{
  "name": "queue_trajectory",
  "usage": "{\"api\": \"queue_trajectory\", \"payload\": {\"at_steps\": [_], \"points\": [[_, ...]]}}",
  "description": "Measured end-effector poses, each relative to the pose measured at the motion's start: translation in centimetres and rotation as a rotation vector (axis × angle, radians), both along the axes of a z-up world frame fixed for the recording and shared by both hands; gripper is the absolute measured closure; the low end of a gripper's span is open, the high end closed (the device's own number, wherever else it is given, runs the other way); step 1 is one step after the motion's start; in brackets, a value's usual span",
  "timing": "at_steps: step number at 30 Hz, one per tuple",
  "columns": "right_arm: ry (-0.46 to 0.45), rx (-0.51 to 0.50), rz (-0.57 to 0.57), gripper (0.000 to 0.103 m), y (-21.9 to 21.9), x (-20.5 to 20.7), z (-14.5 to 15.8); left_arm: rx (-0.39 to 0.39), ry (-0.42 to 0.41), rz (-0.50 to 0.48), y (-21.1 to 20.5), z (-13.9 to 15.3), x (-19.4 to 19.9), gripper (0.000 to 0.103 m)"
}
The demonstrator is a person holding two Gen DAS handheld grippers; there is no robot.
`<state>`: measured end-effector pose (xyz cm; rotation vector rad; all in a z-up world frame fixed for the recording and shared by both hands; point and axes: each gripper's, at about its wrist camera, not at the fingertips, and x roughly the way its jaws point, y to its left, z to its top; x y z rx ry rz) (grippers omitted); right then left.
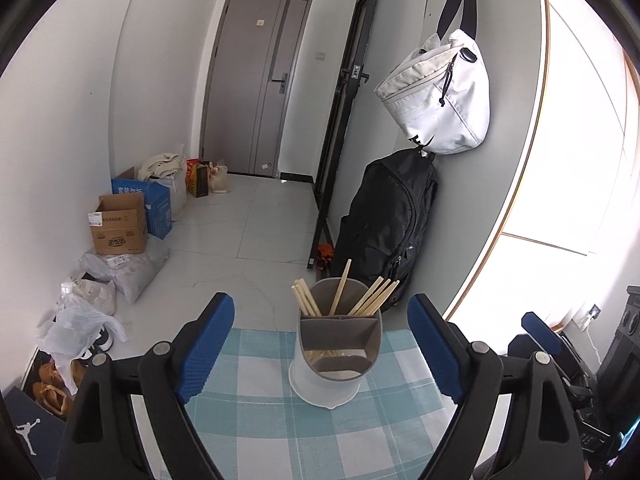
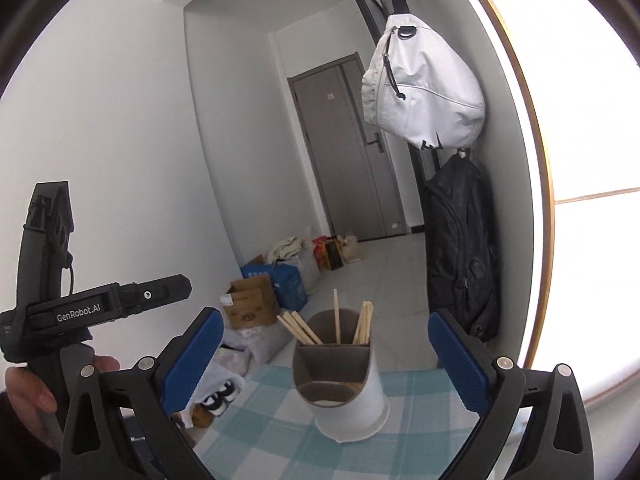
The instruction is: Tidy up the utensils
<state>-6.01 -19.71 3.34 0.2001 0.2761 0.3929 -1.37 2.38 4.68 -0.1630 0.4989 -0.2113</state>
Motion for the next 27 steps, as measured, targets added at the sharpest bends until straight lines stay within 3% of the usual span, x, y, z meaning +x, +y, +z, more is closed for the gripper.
{"api": "queue_trajectory", "payload": {"at_steps": [3,6,27], "points": [[0.015,-0.012,0.011,0.000,0.2,-0.5,-0.7,0.018,-0.018,0.030,0.1,-0.7,-0.8,0.016],[0.022,-0.033,0.021,0.000,0.3,-0.9,-1.4,0.036,-0.029,0.057,0.1,-1.5,-1.3,0.008],[0.103,-0.053,0.002,0.000,0.6,-0.1,-6.0,0.097,0.005,0.102,0.1,-6.8,-0.5,0.008]]}}
